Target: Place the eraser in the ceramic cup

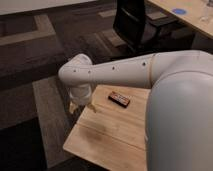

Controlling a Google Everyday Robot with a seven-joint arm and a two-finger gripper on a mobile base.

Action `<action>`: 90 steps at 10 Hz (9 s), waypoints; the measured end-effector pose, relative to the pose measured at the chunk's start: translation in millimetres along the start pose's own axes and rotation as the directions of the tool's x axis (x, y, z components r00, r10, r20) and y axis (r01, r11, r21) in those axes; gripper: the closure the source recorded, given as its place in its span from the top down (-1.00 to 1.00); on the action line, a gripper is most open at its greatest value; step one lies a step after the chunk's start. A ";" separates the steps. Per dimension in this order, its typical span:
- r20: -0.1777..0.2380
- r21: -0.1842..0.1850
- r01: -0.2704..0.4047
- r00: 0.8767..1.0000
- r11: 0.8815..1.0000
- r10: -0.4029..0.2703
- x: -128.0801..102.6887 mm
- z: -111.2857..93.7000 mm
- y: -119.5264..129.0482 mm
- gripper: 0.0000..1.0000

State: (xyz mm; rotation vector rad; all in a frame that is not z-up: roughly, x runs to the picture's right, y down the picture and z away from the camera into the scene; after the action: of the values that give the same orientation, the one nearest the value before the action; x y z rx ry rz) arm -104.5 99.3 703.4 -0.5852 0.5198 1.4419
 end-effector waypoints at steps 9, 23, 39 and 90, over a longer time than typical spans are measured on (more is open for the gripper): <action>0.000 0.000 0.000 1.000 1.000 0.000 0.0 0.1 0.0 0.30; -0.002 0.000 0.000 1.000 1.000 0.000 0.2 0.9 0.0 0.30; -0.227 0.057 0.855 0.514 0.516 -0.827 -14.3 -30.7 -101.1 0.30; 0.103 0.459 0.442 0.835 0.770 -0.541 -55.8 -132.9 -427.4 -1.00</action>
State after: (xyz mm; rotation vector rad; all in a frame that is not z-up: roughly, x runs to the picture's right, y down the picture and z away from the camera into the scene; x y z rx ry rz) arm 320.7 -45.8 664.0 -0.1761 0.4281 0.8337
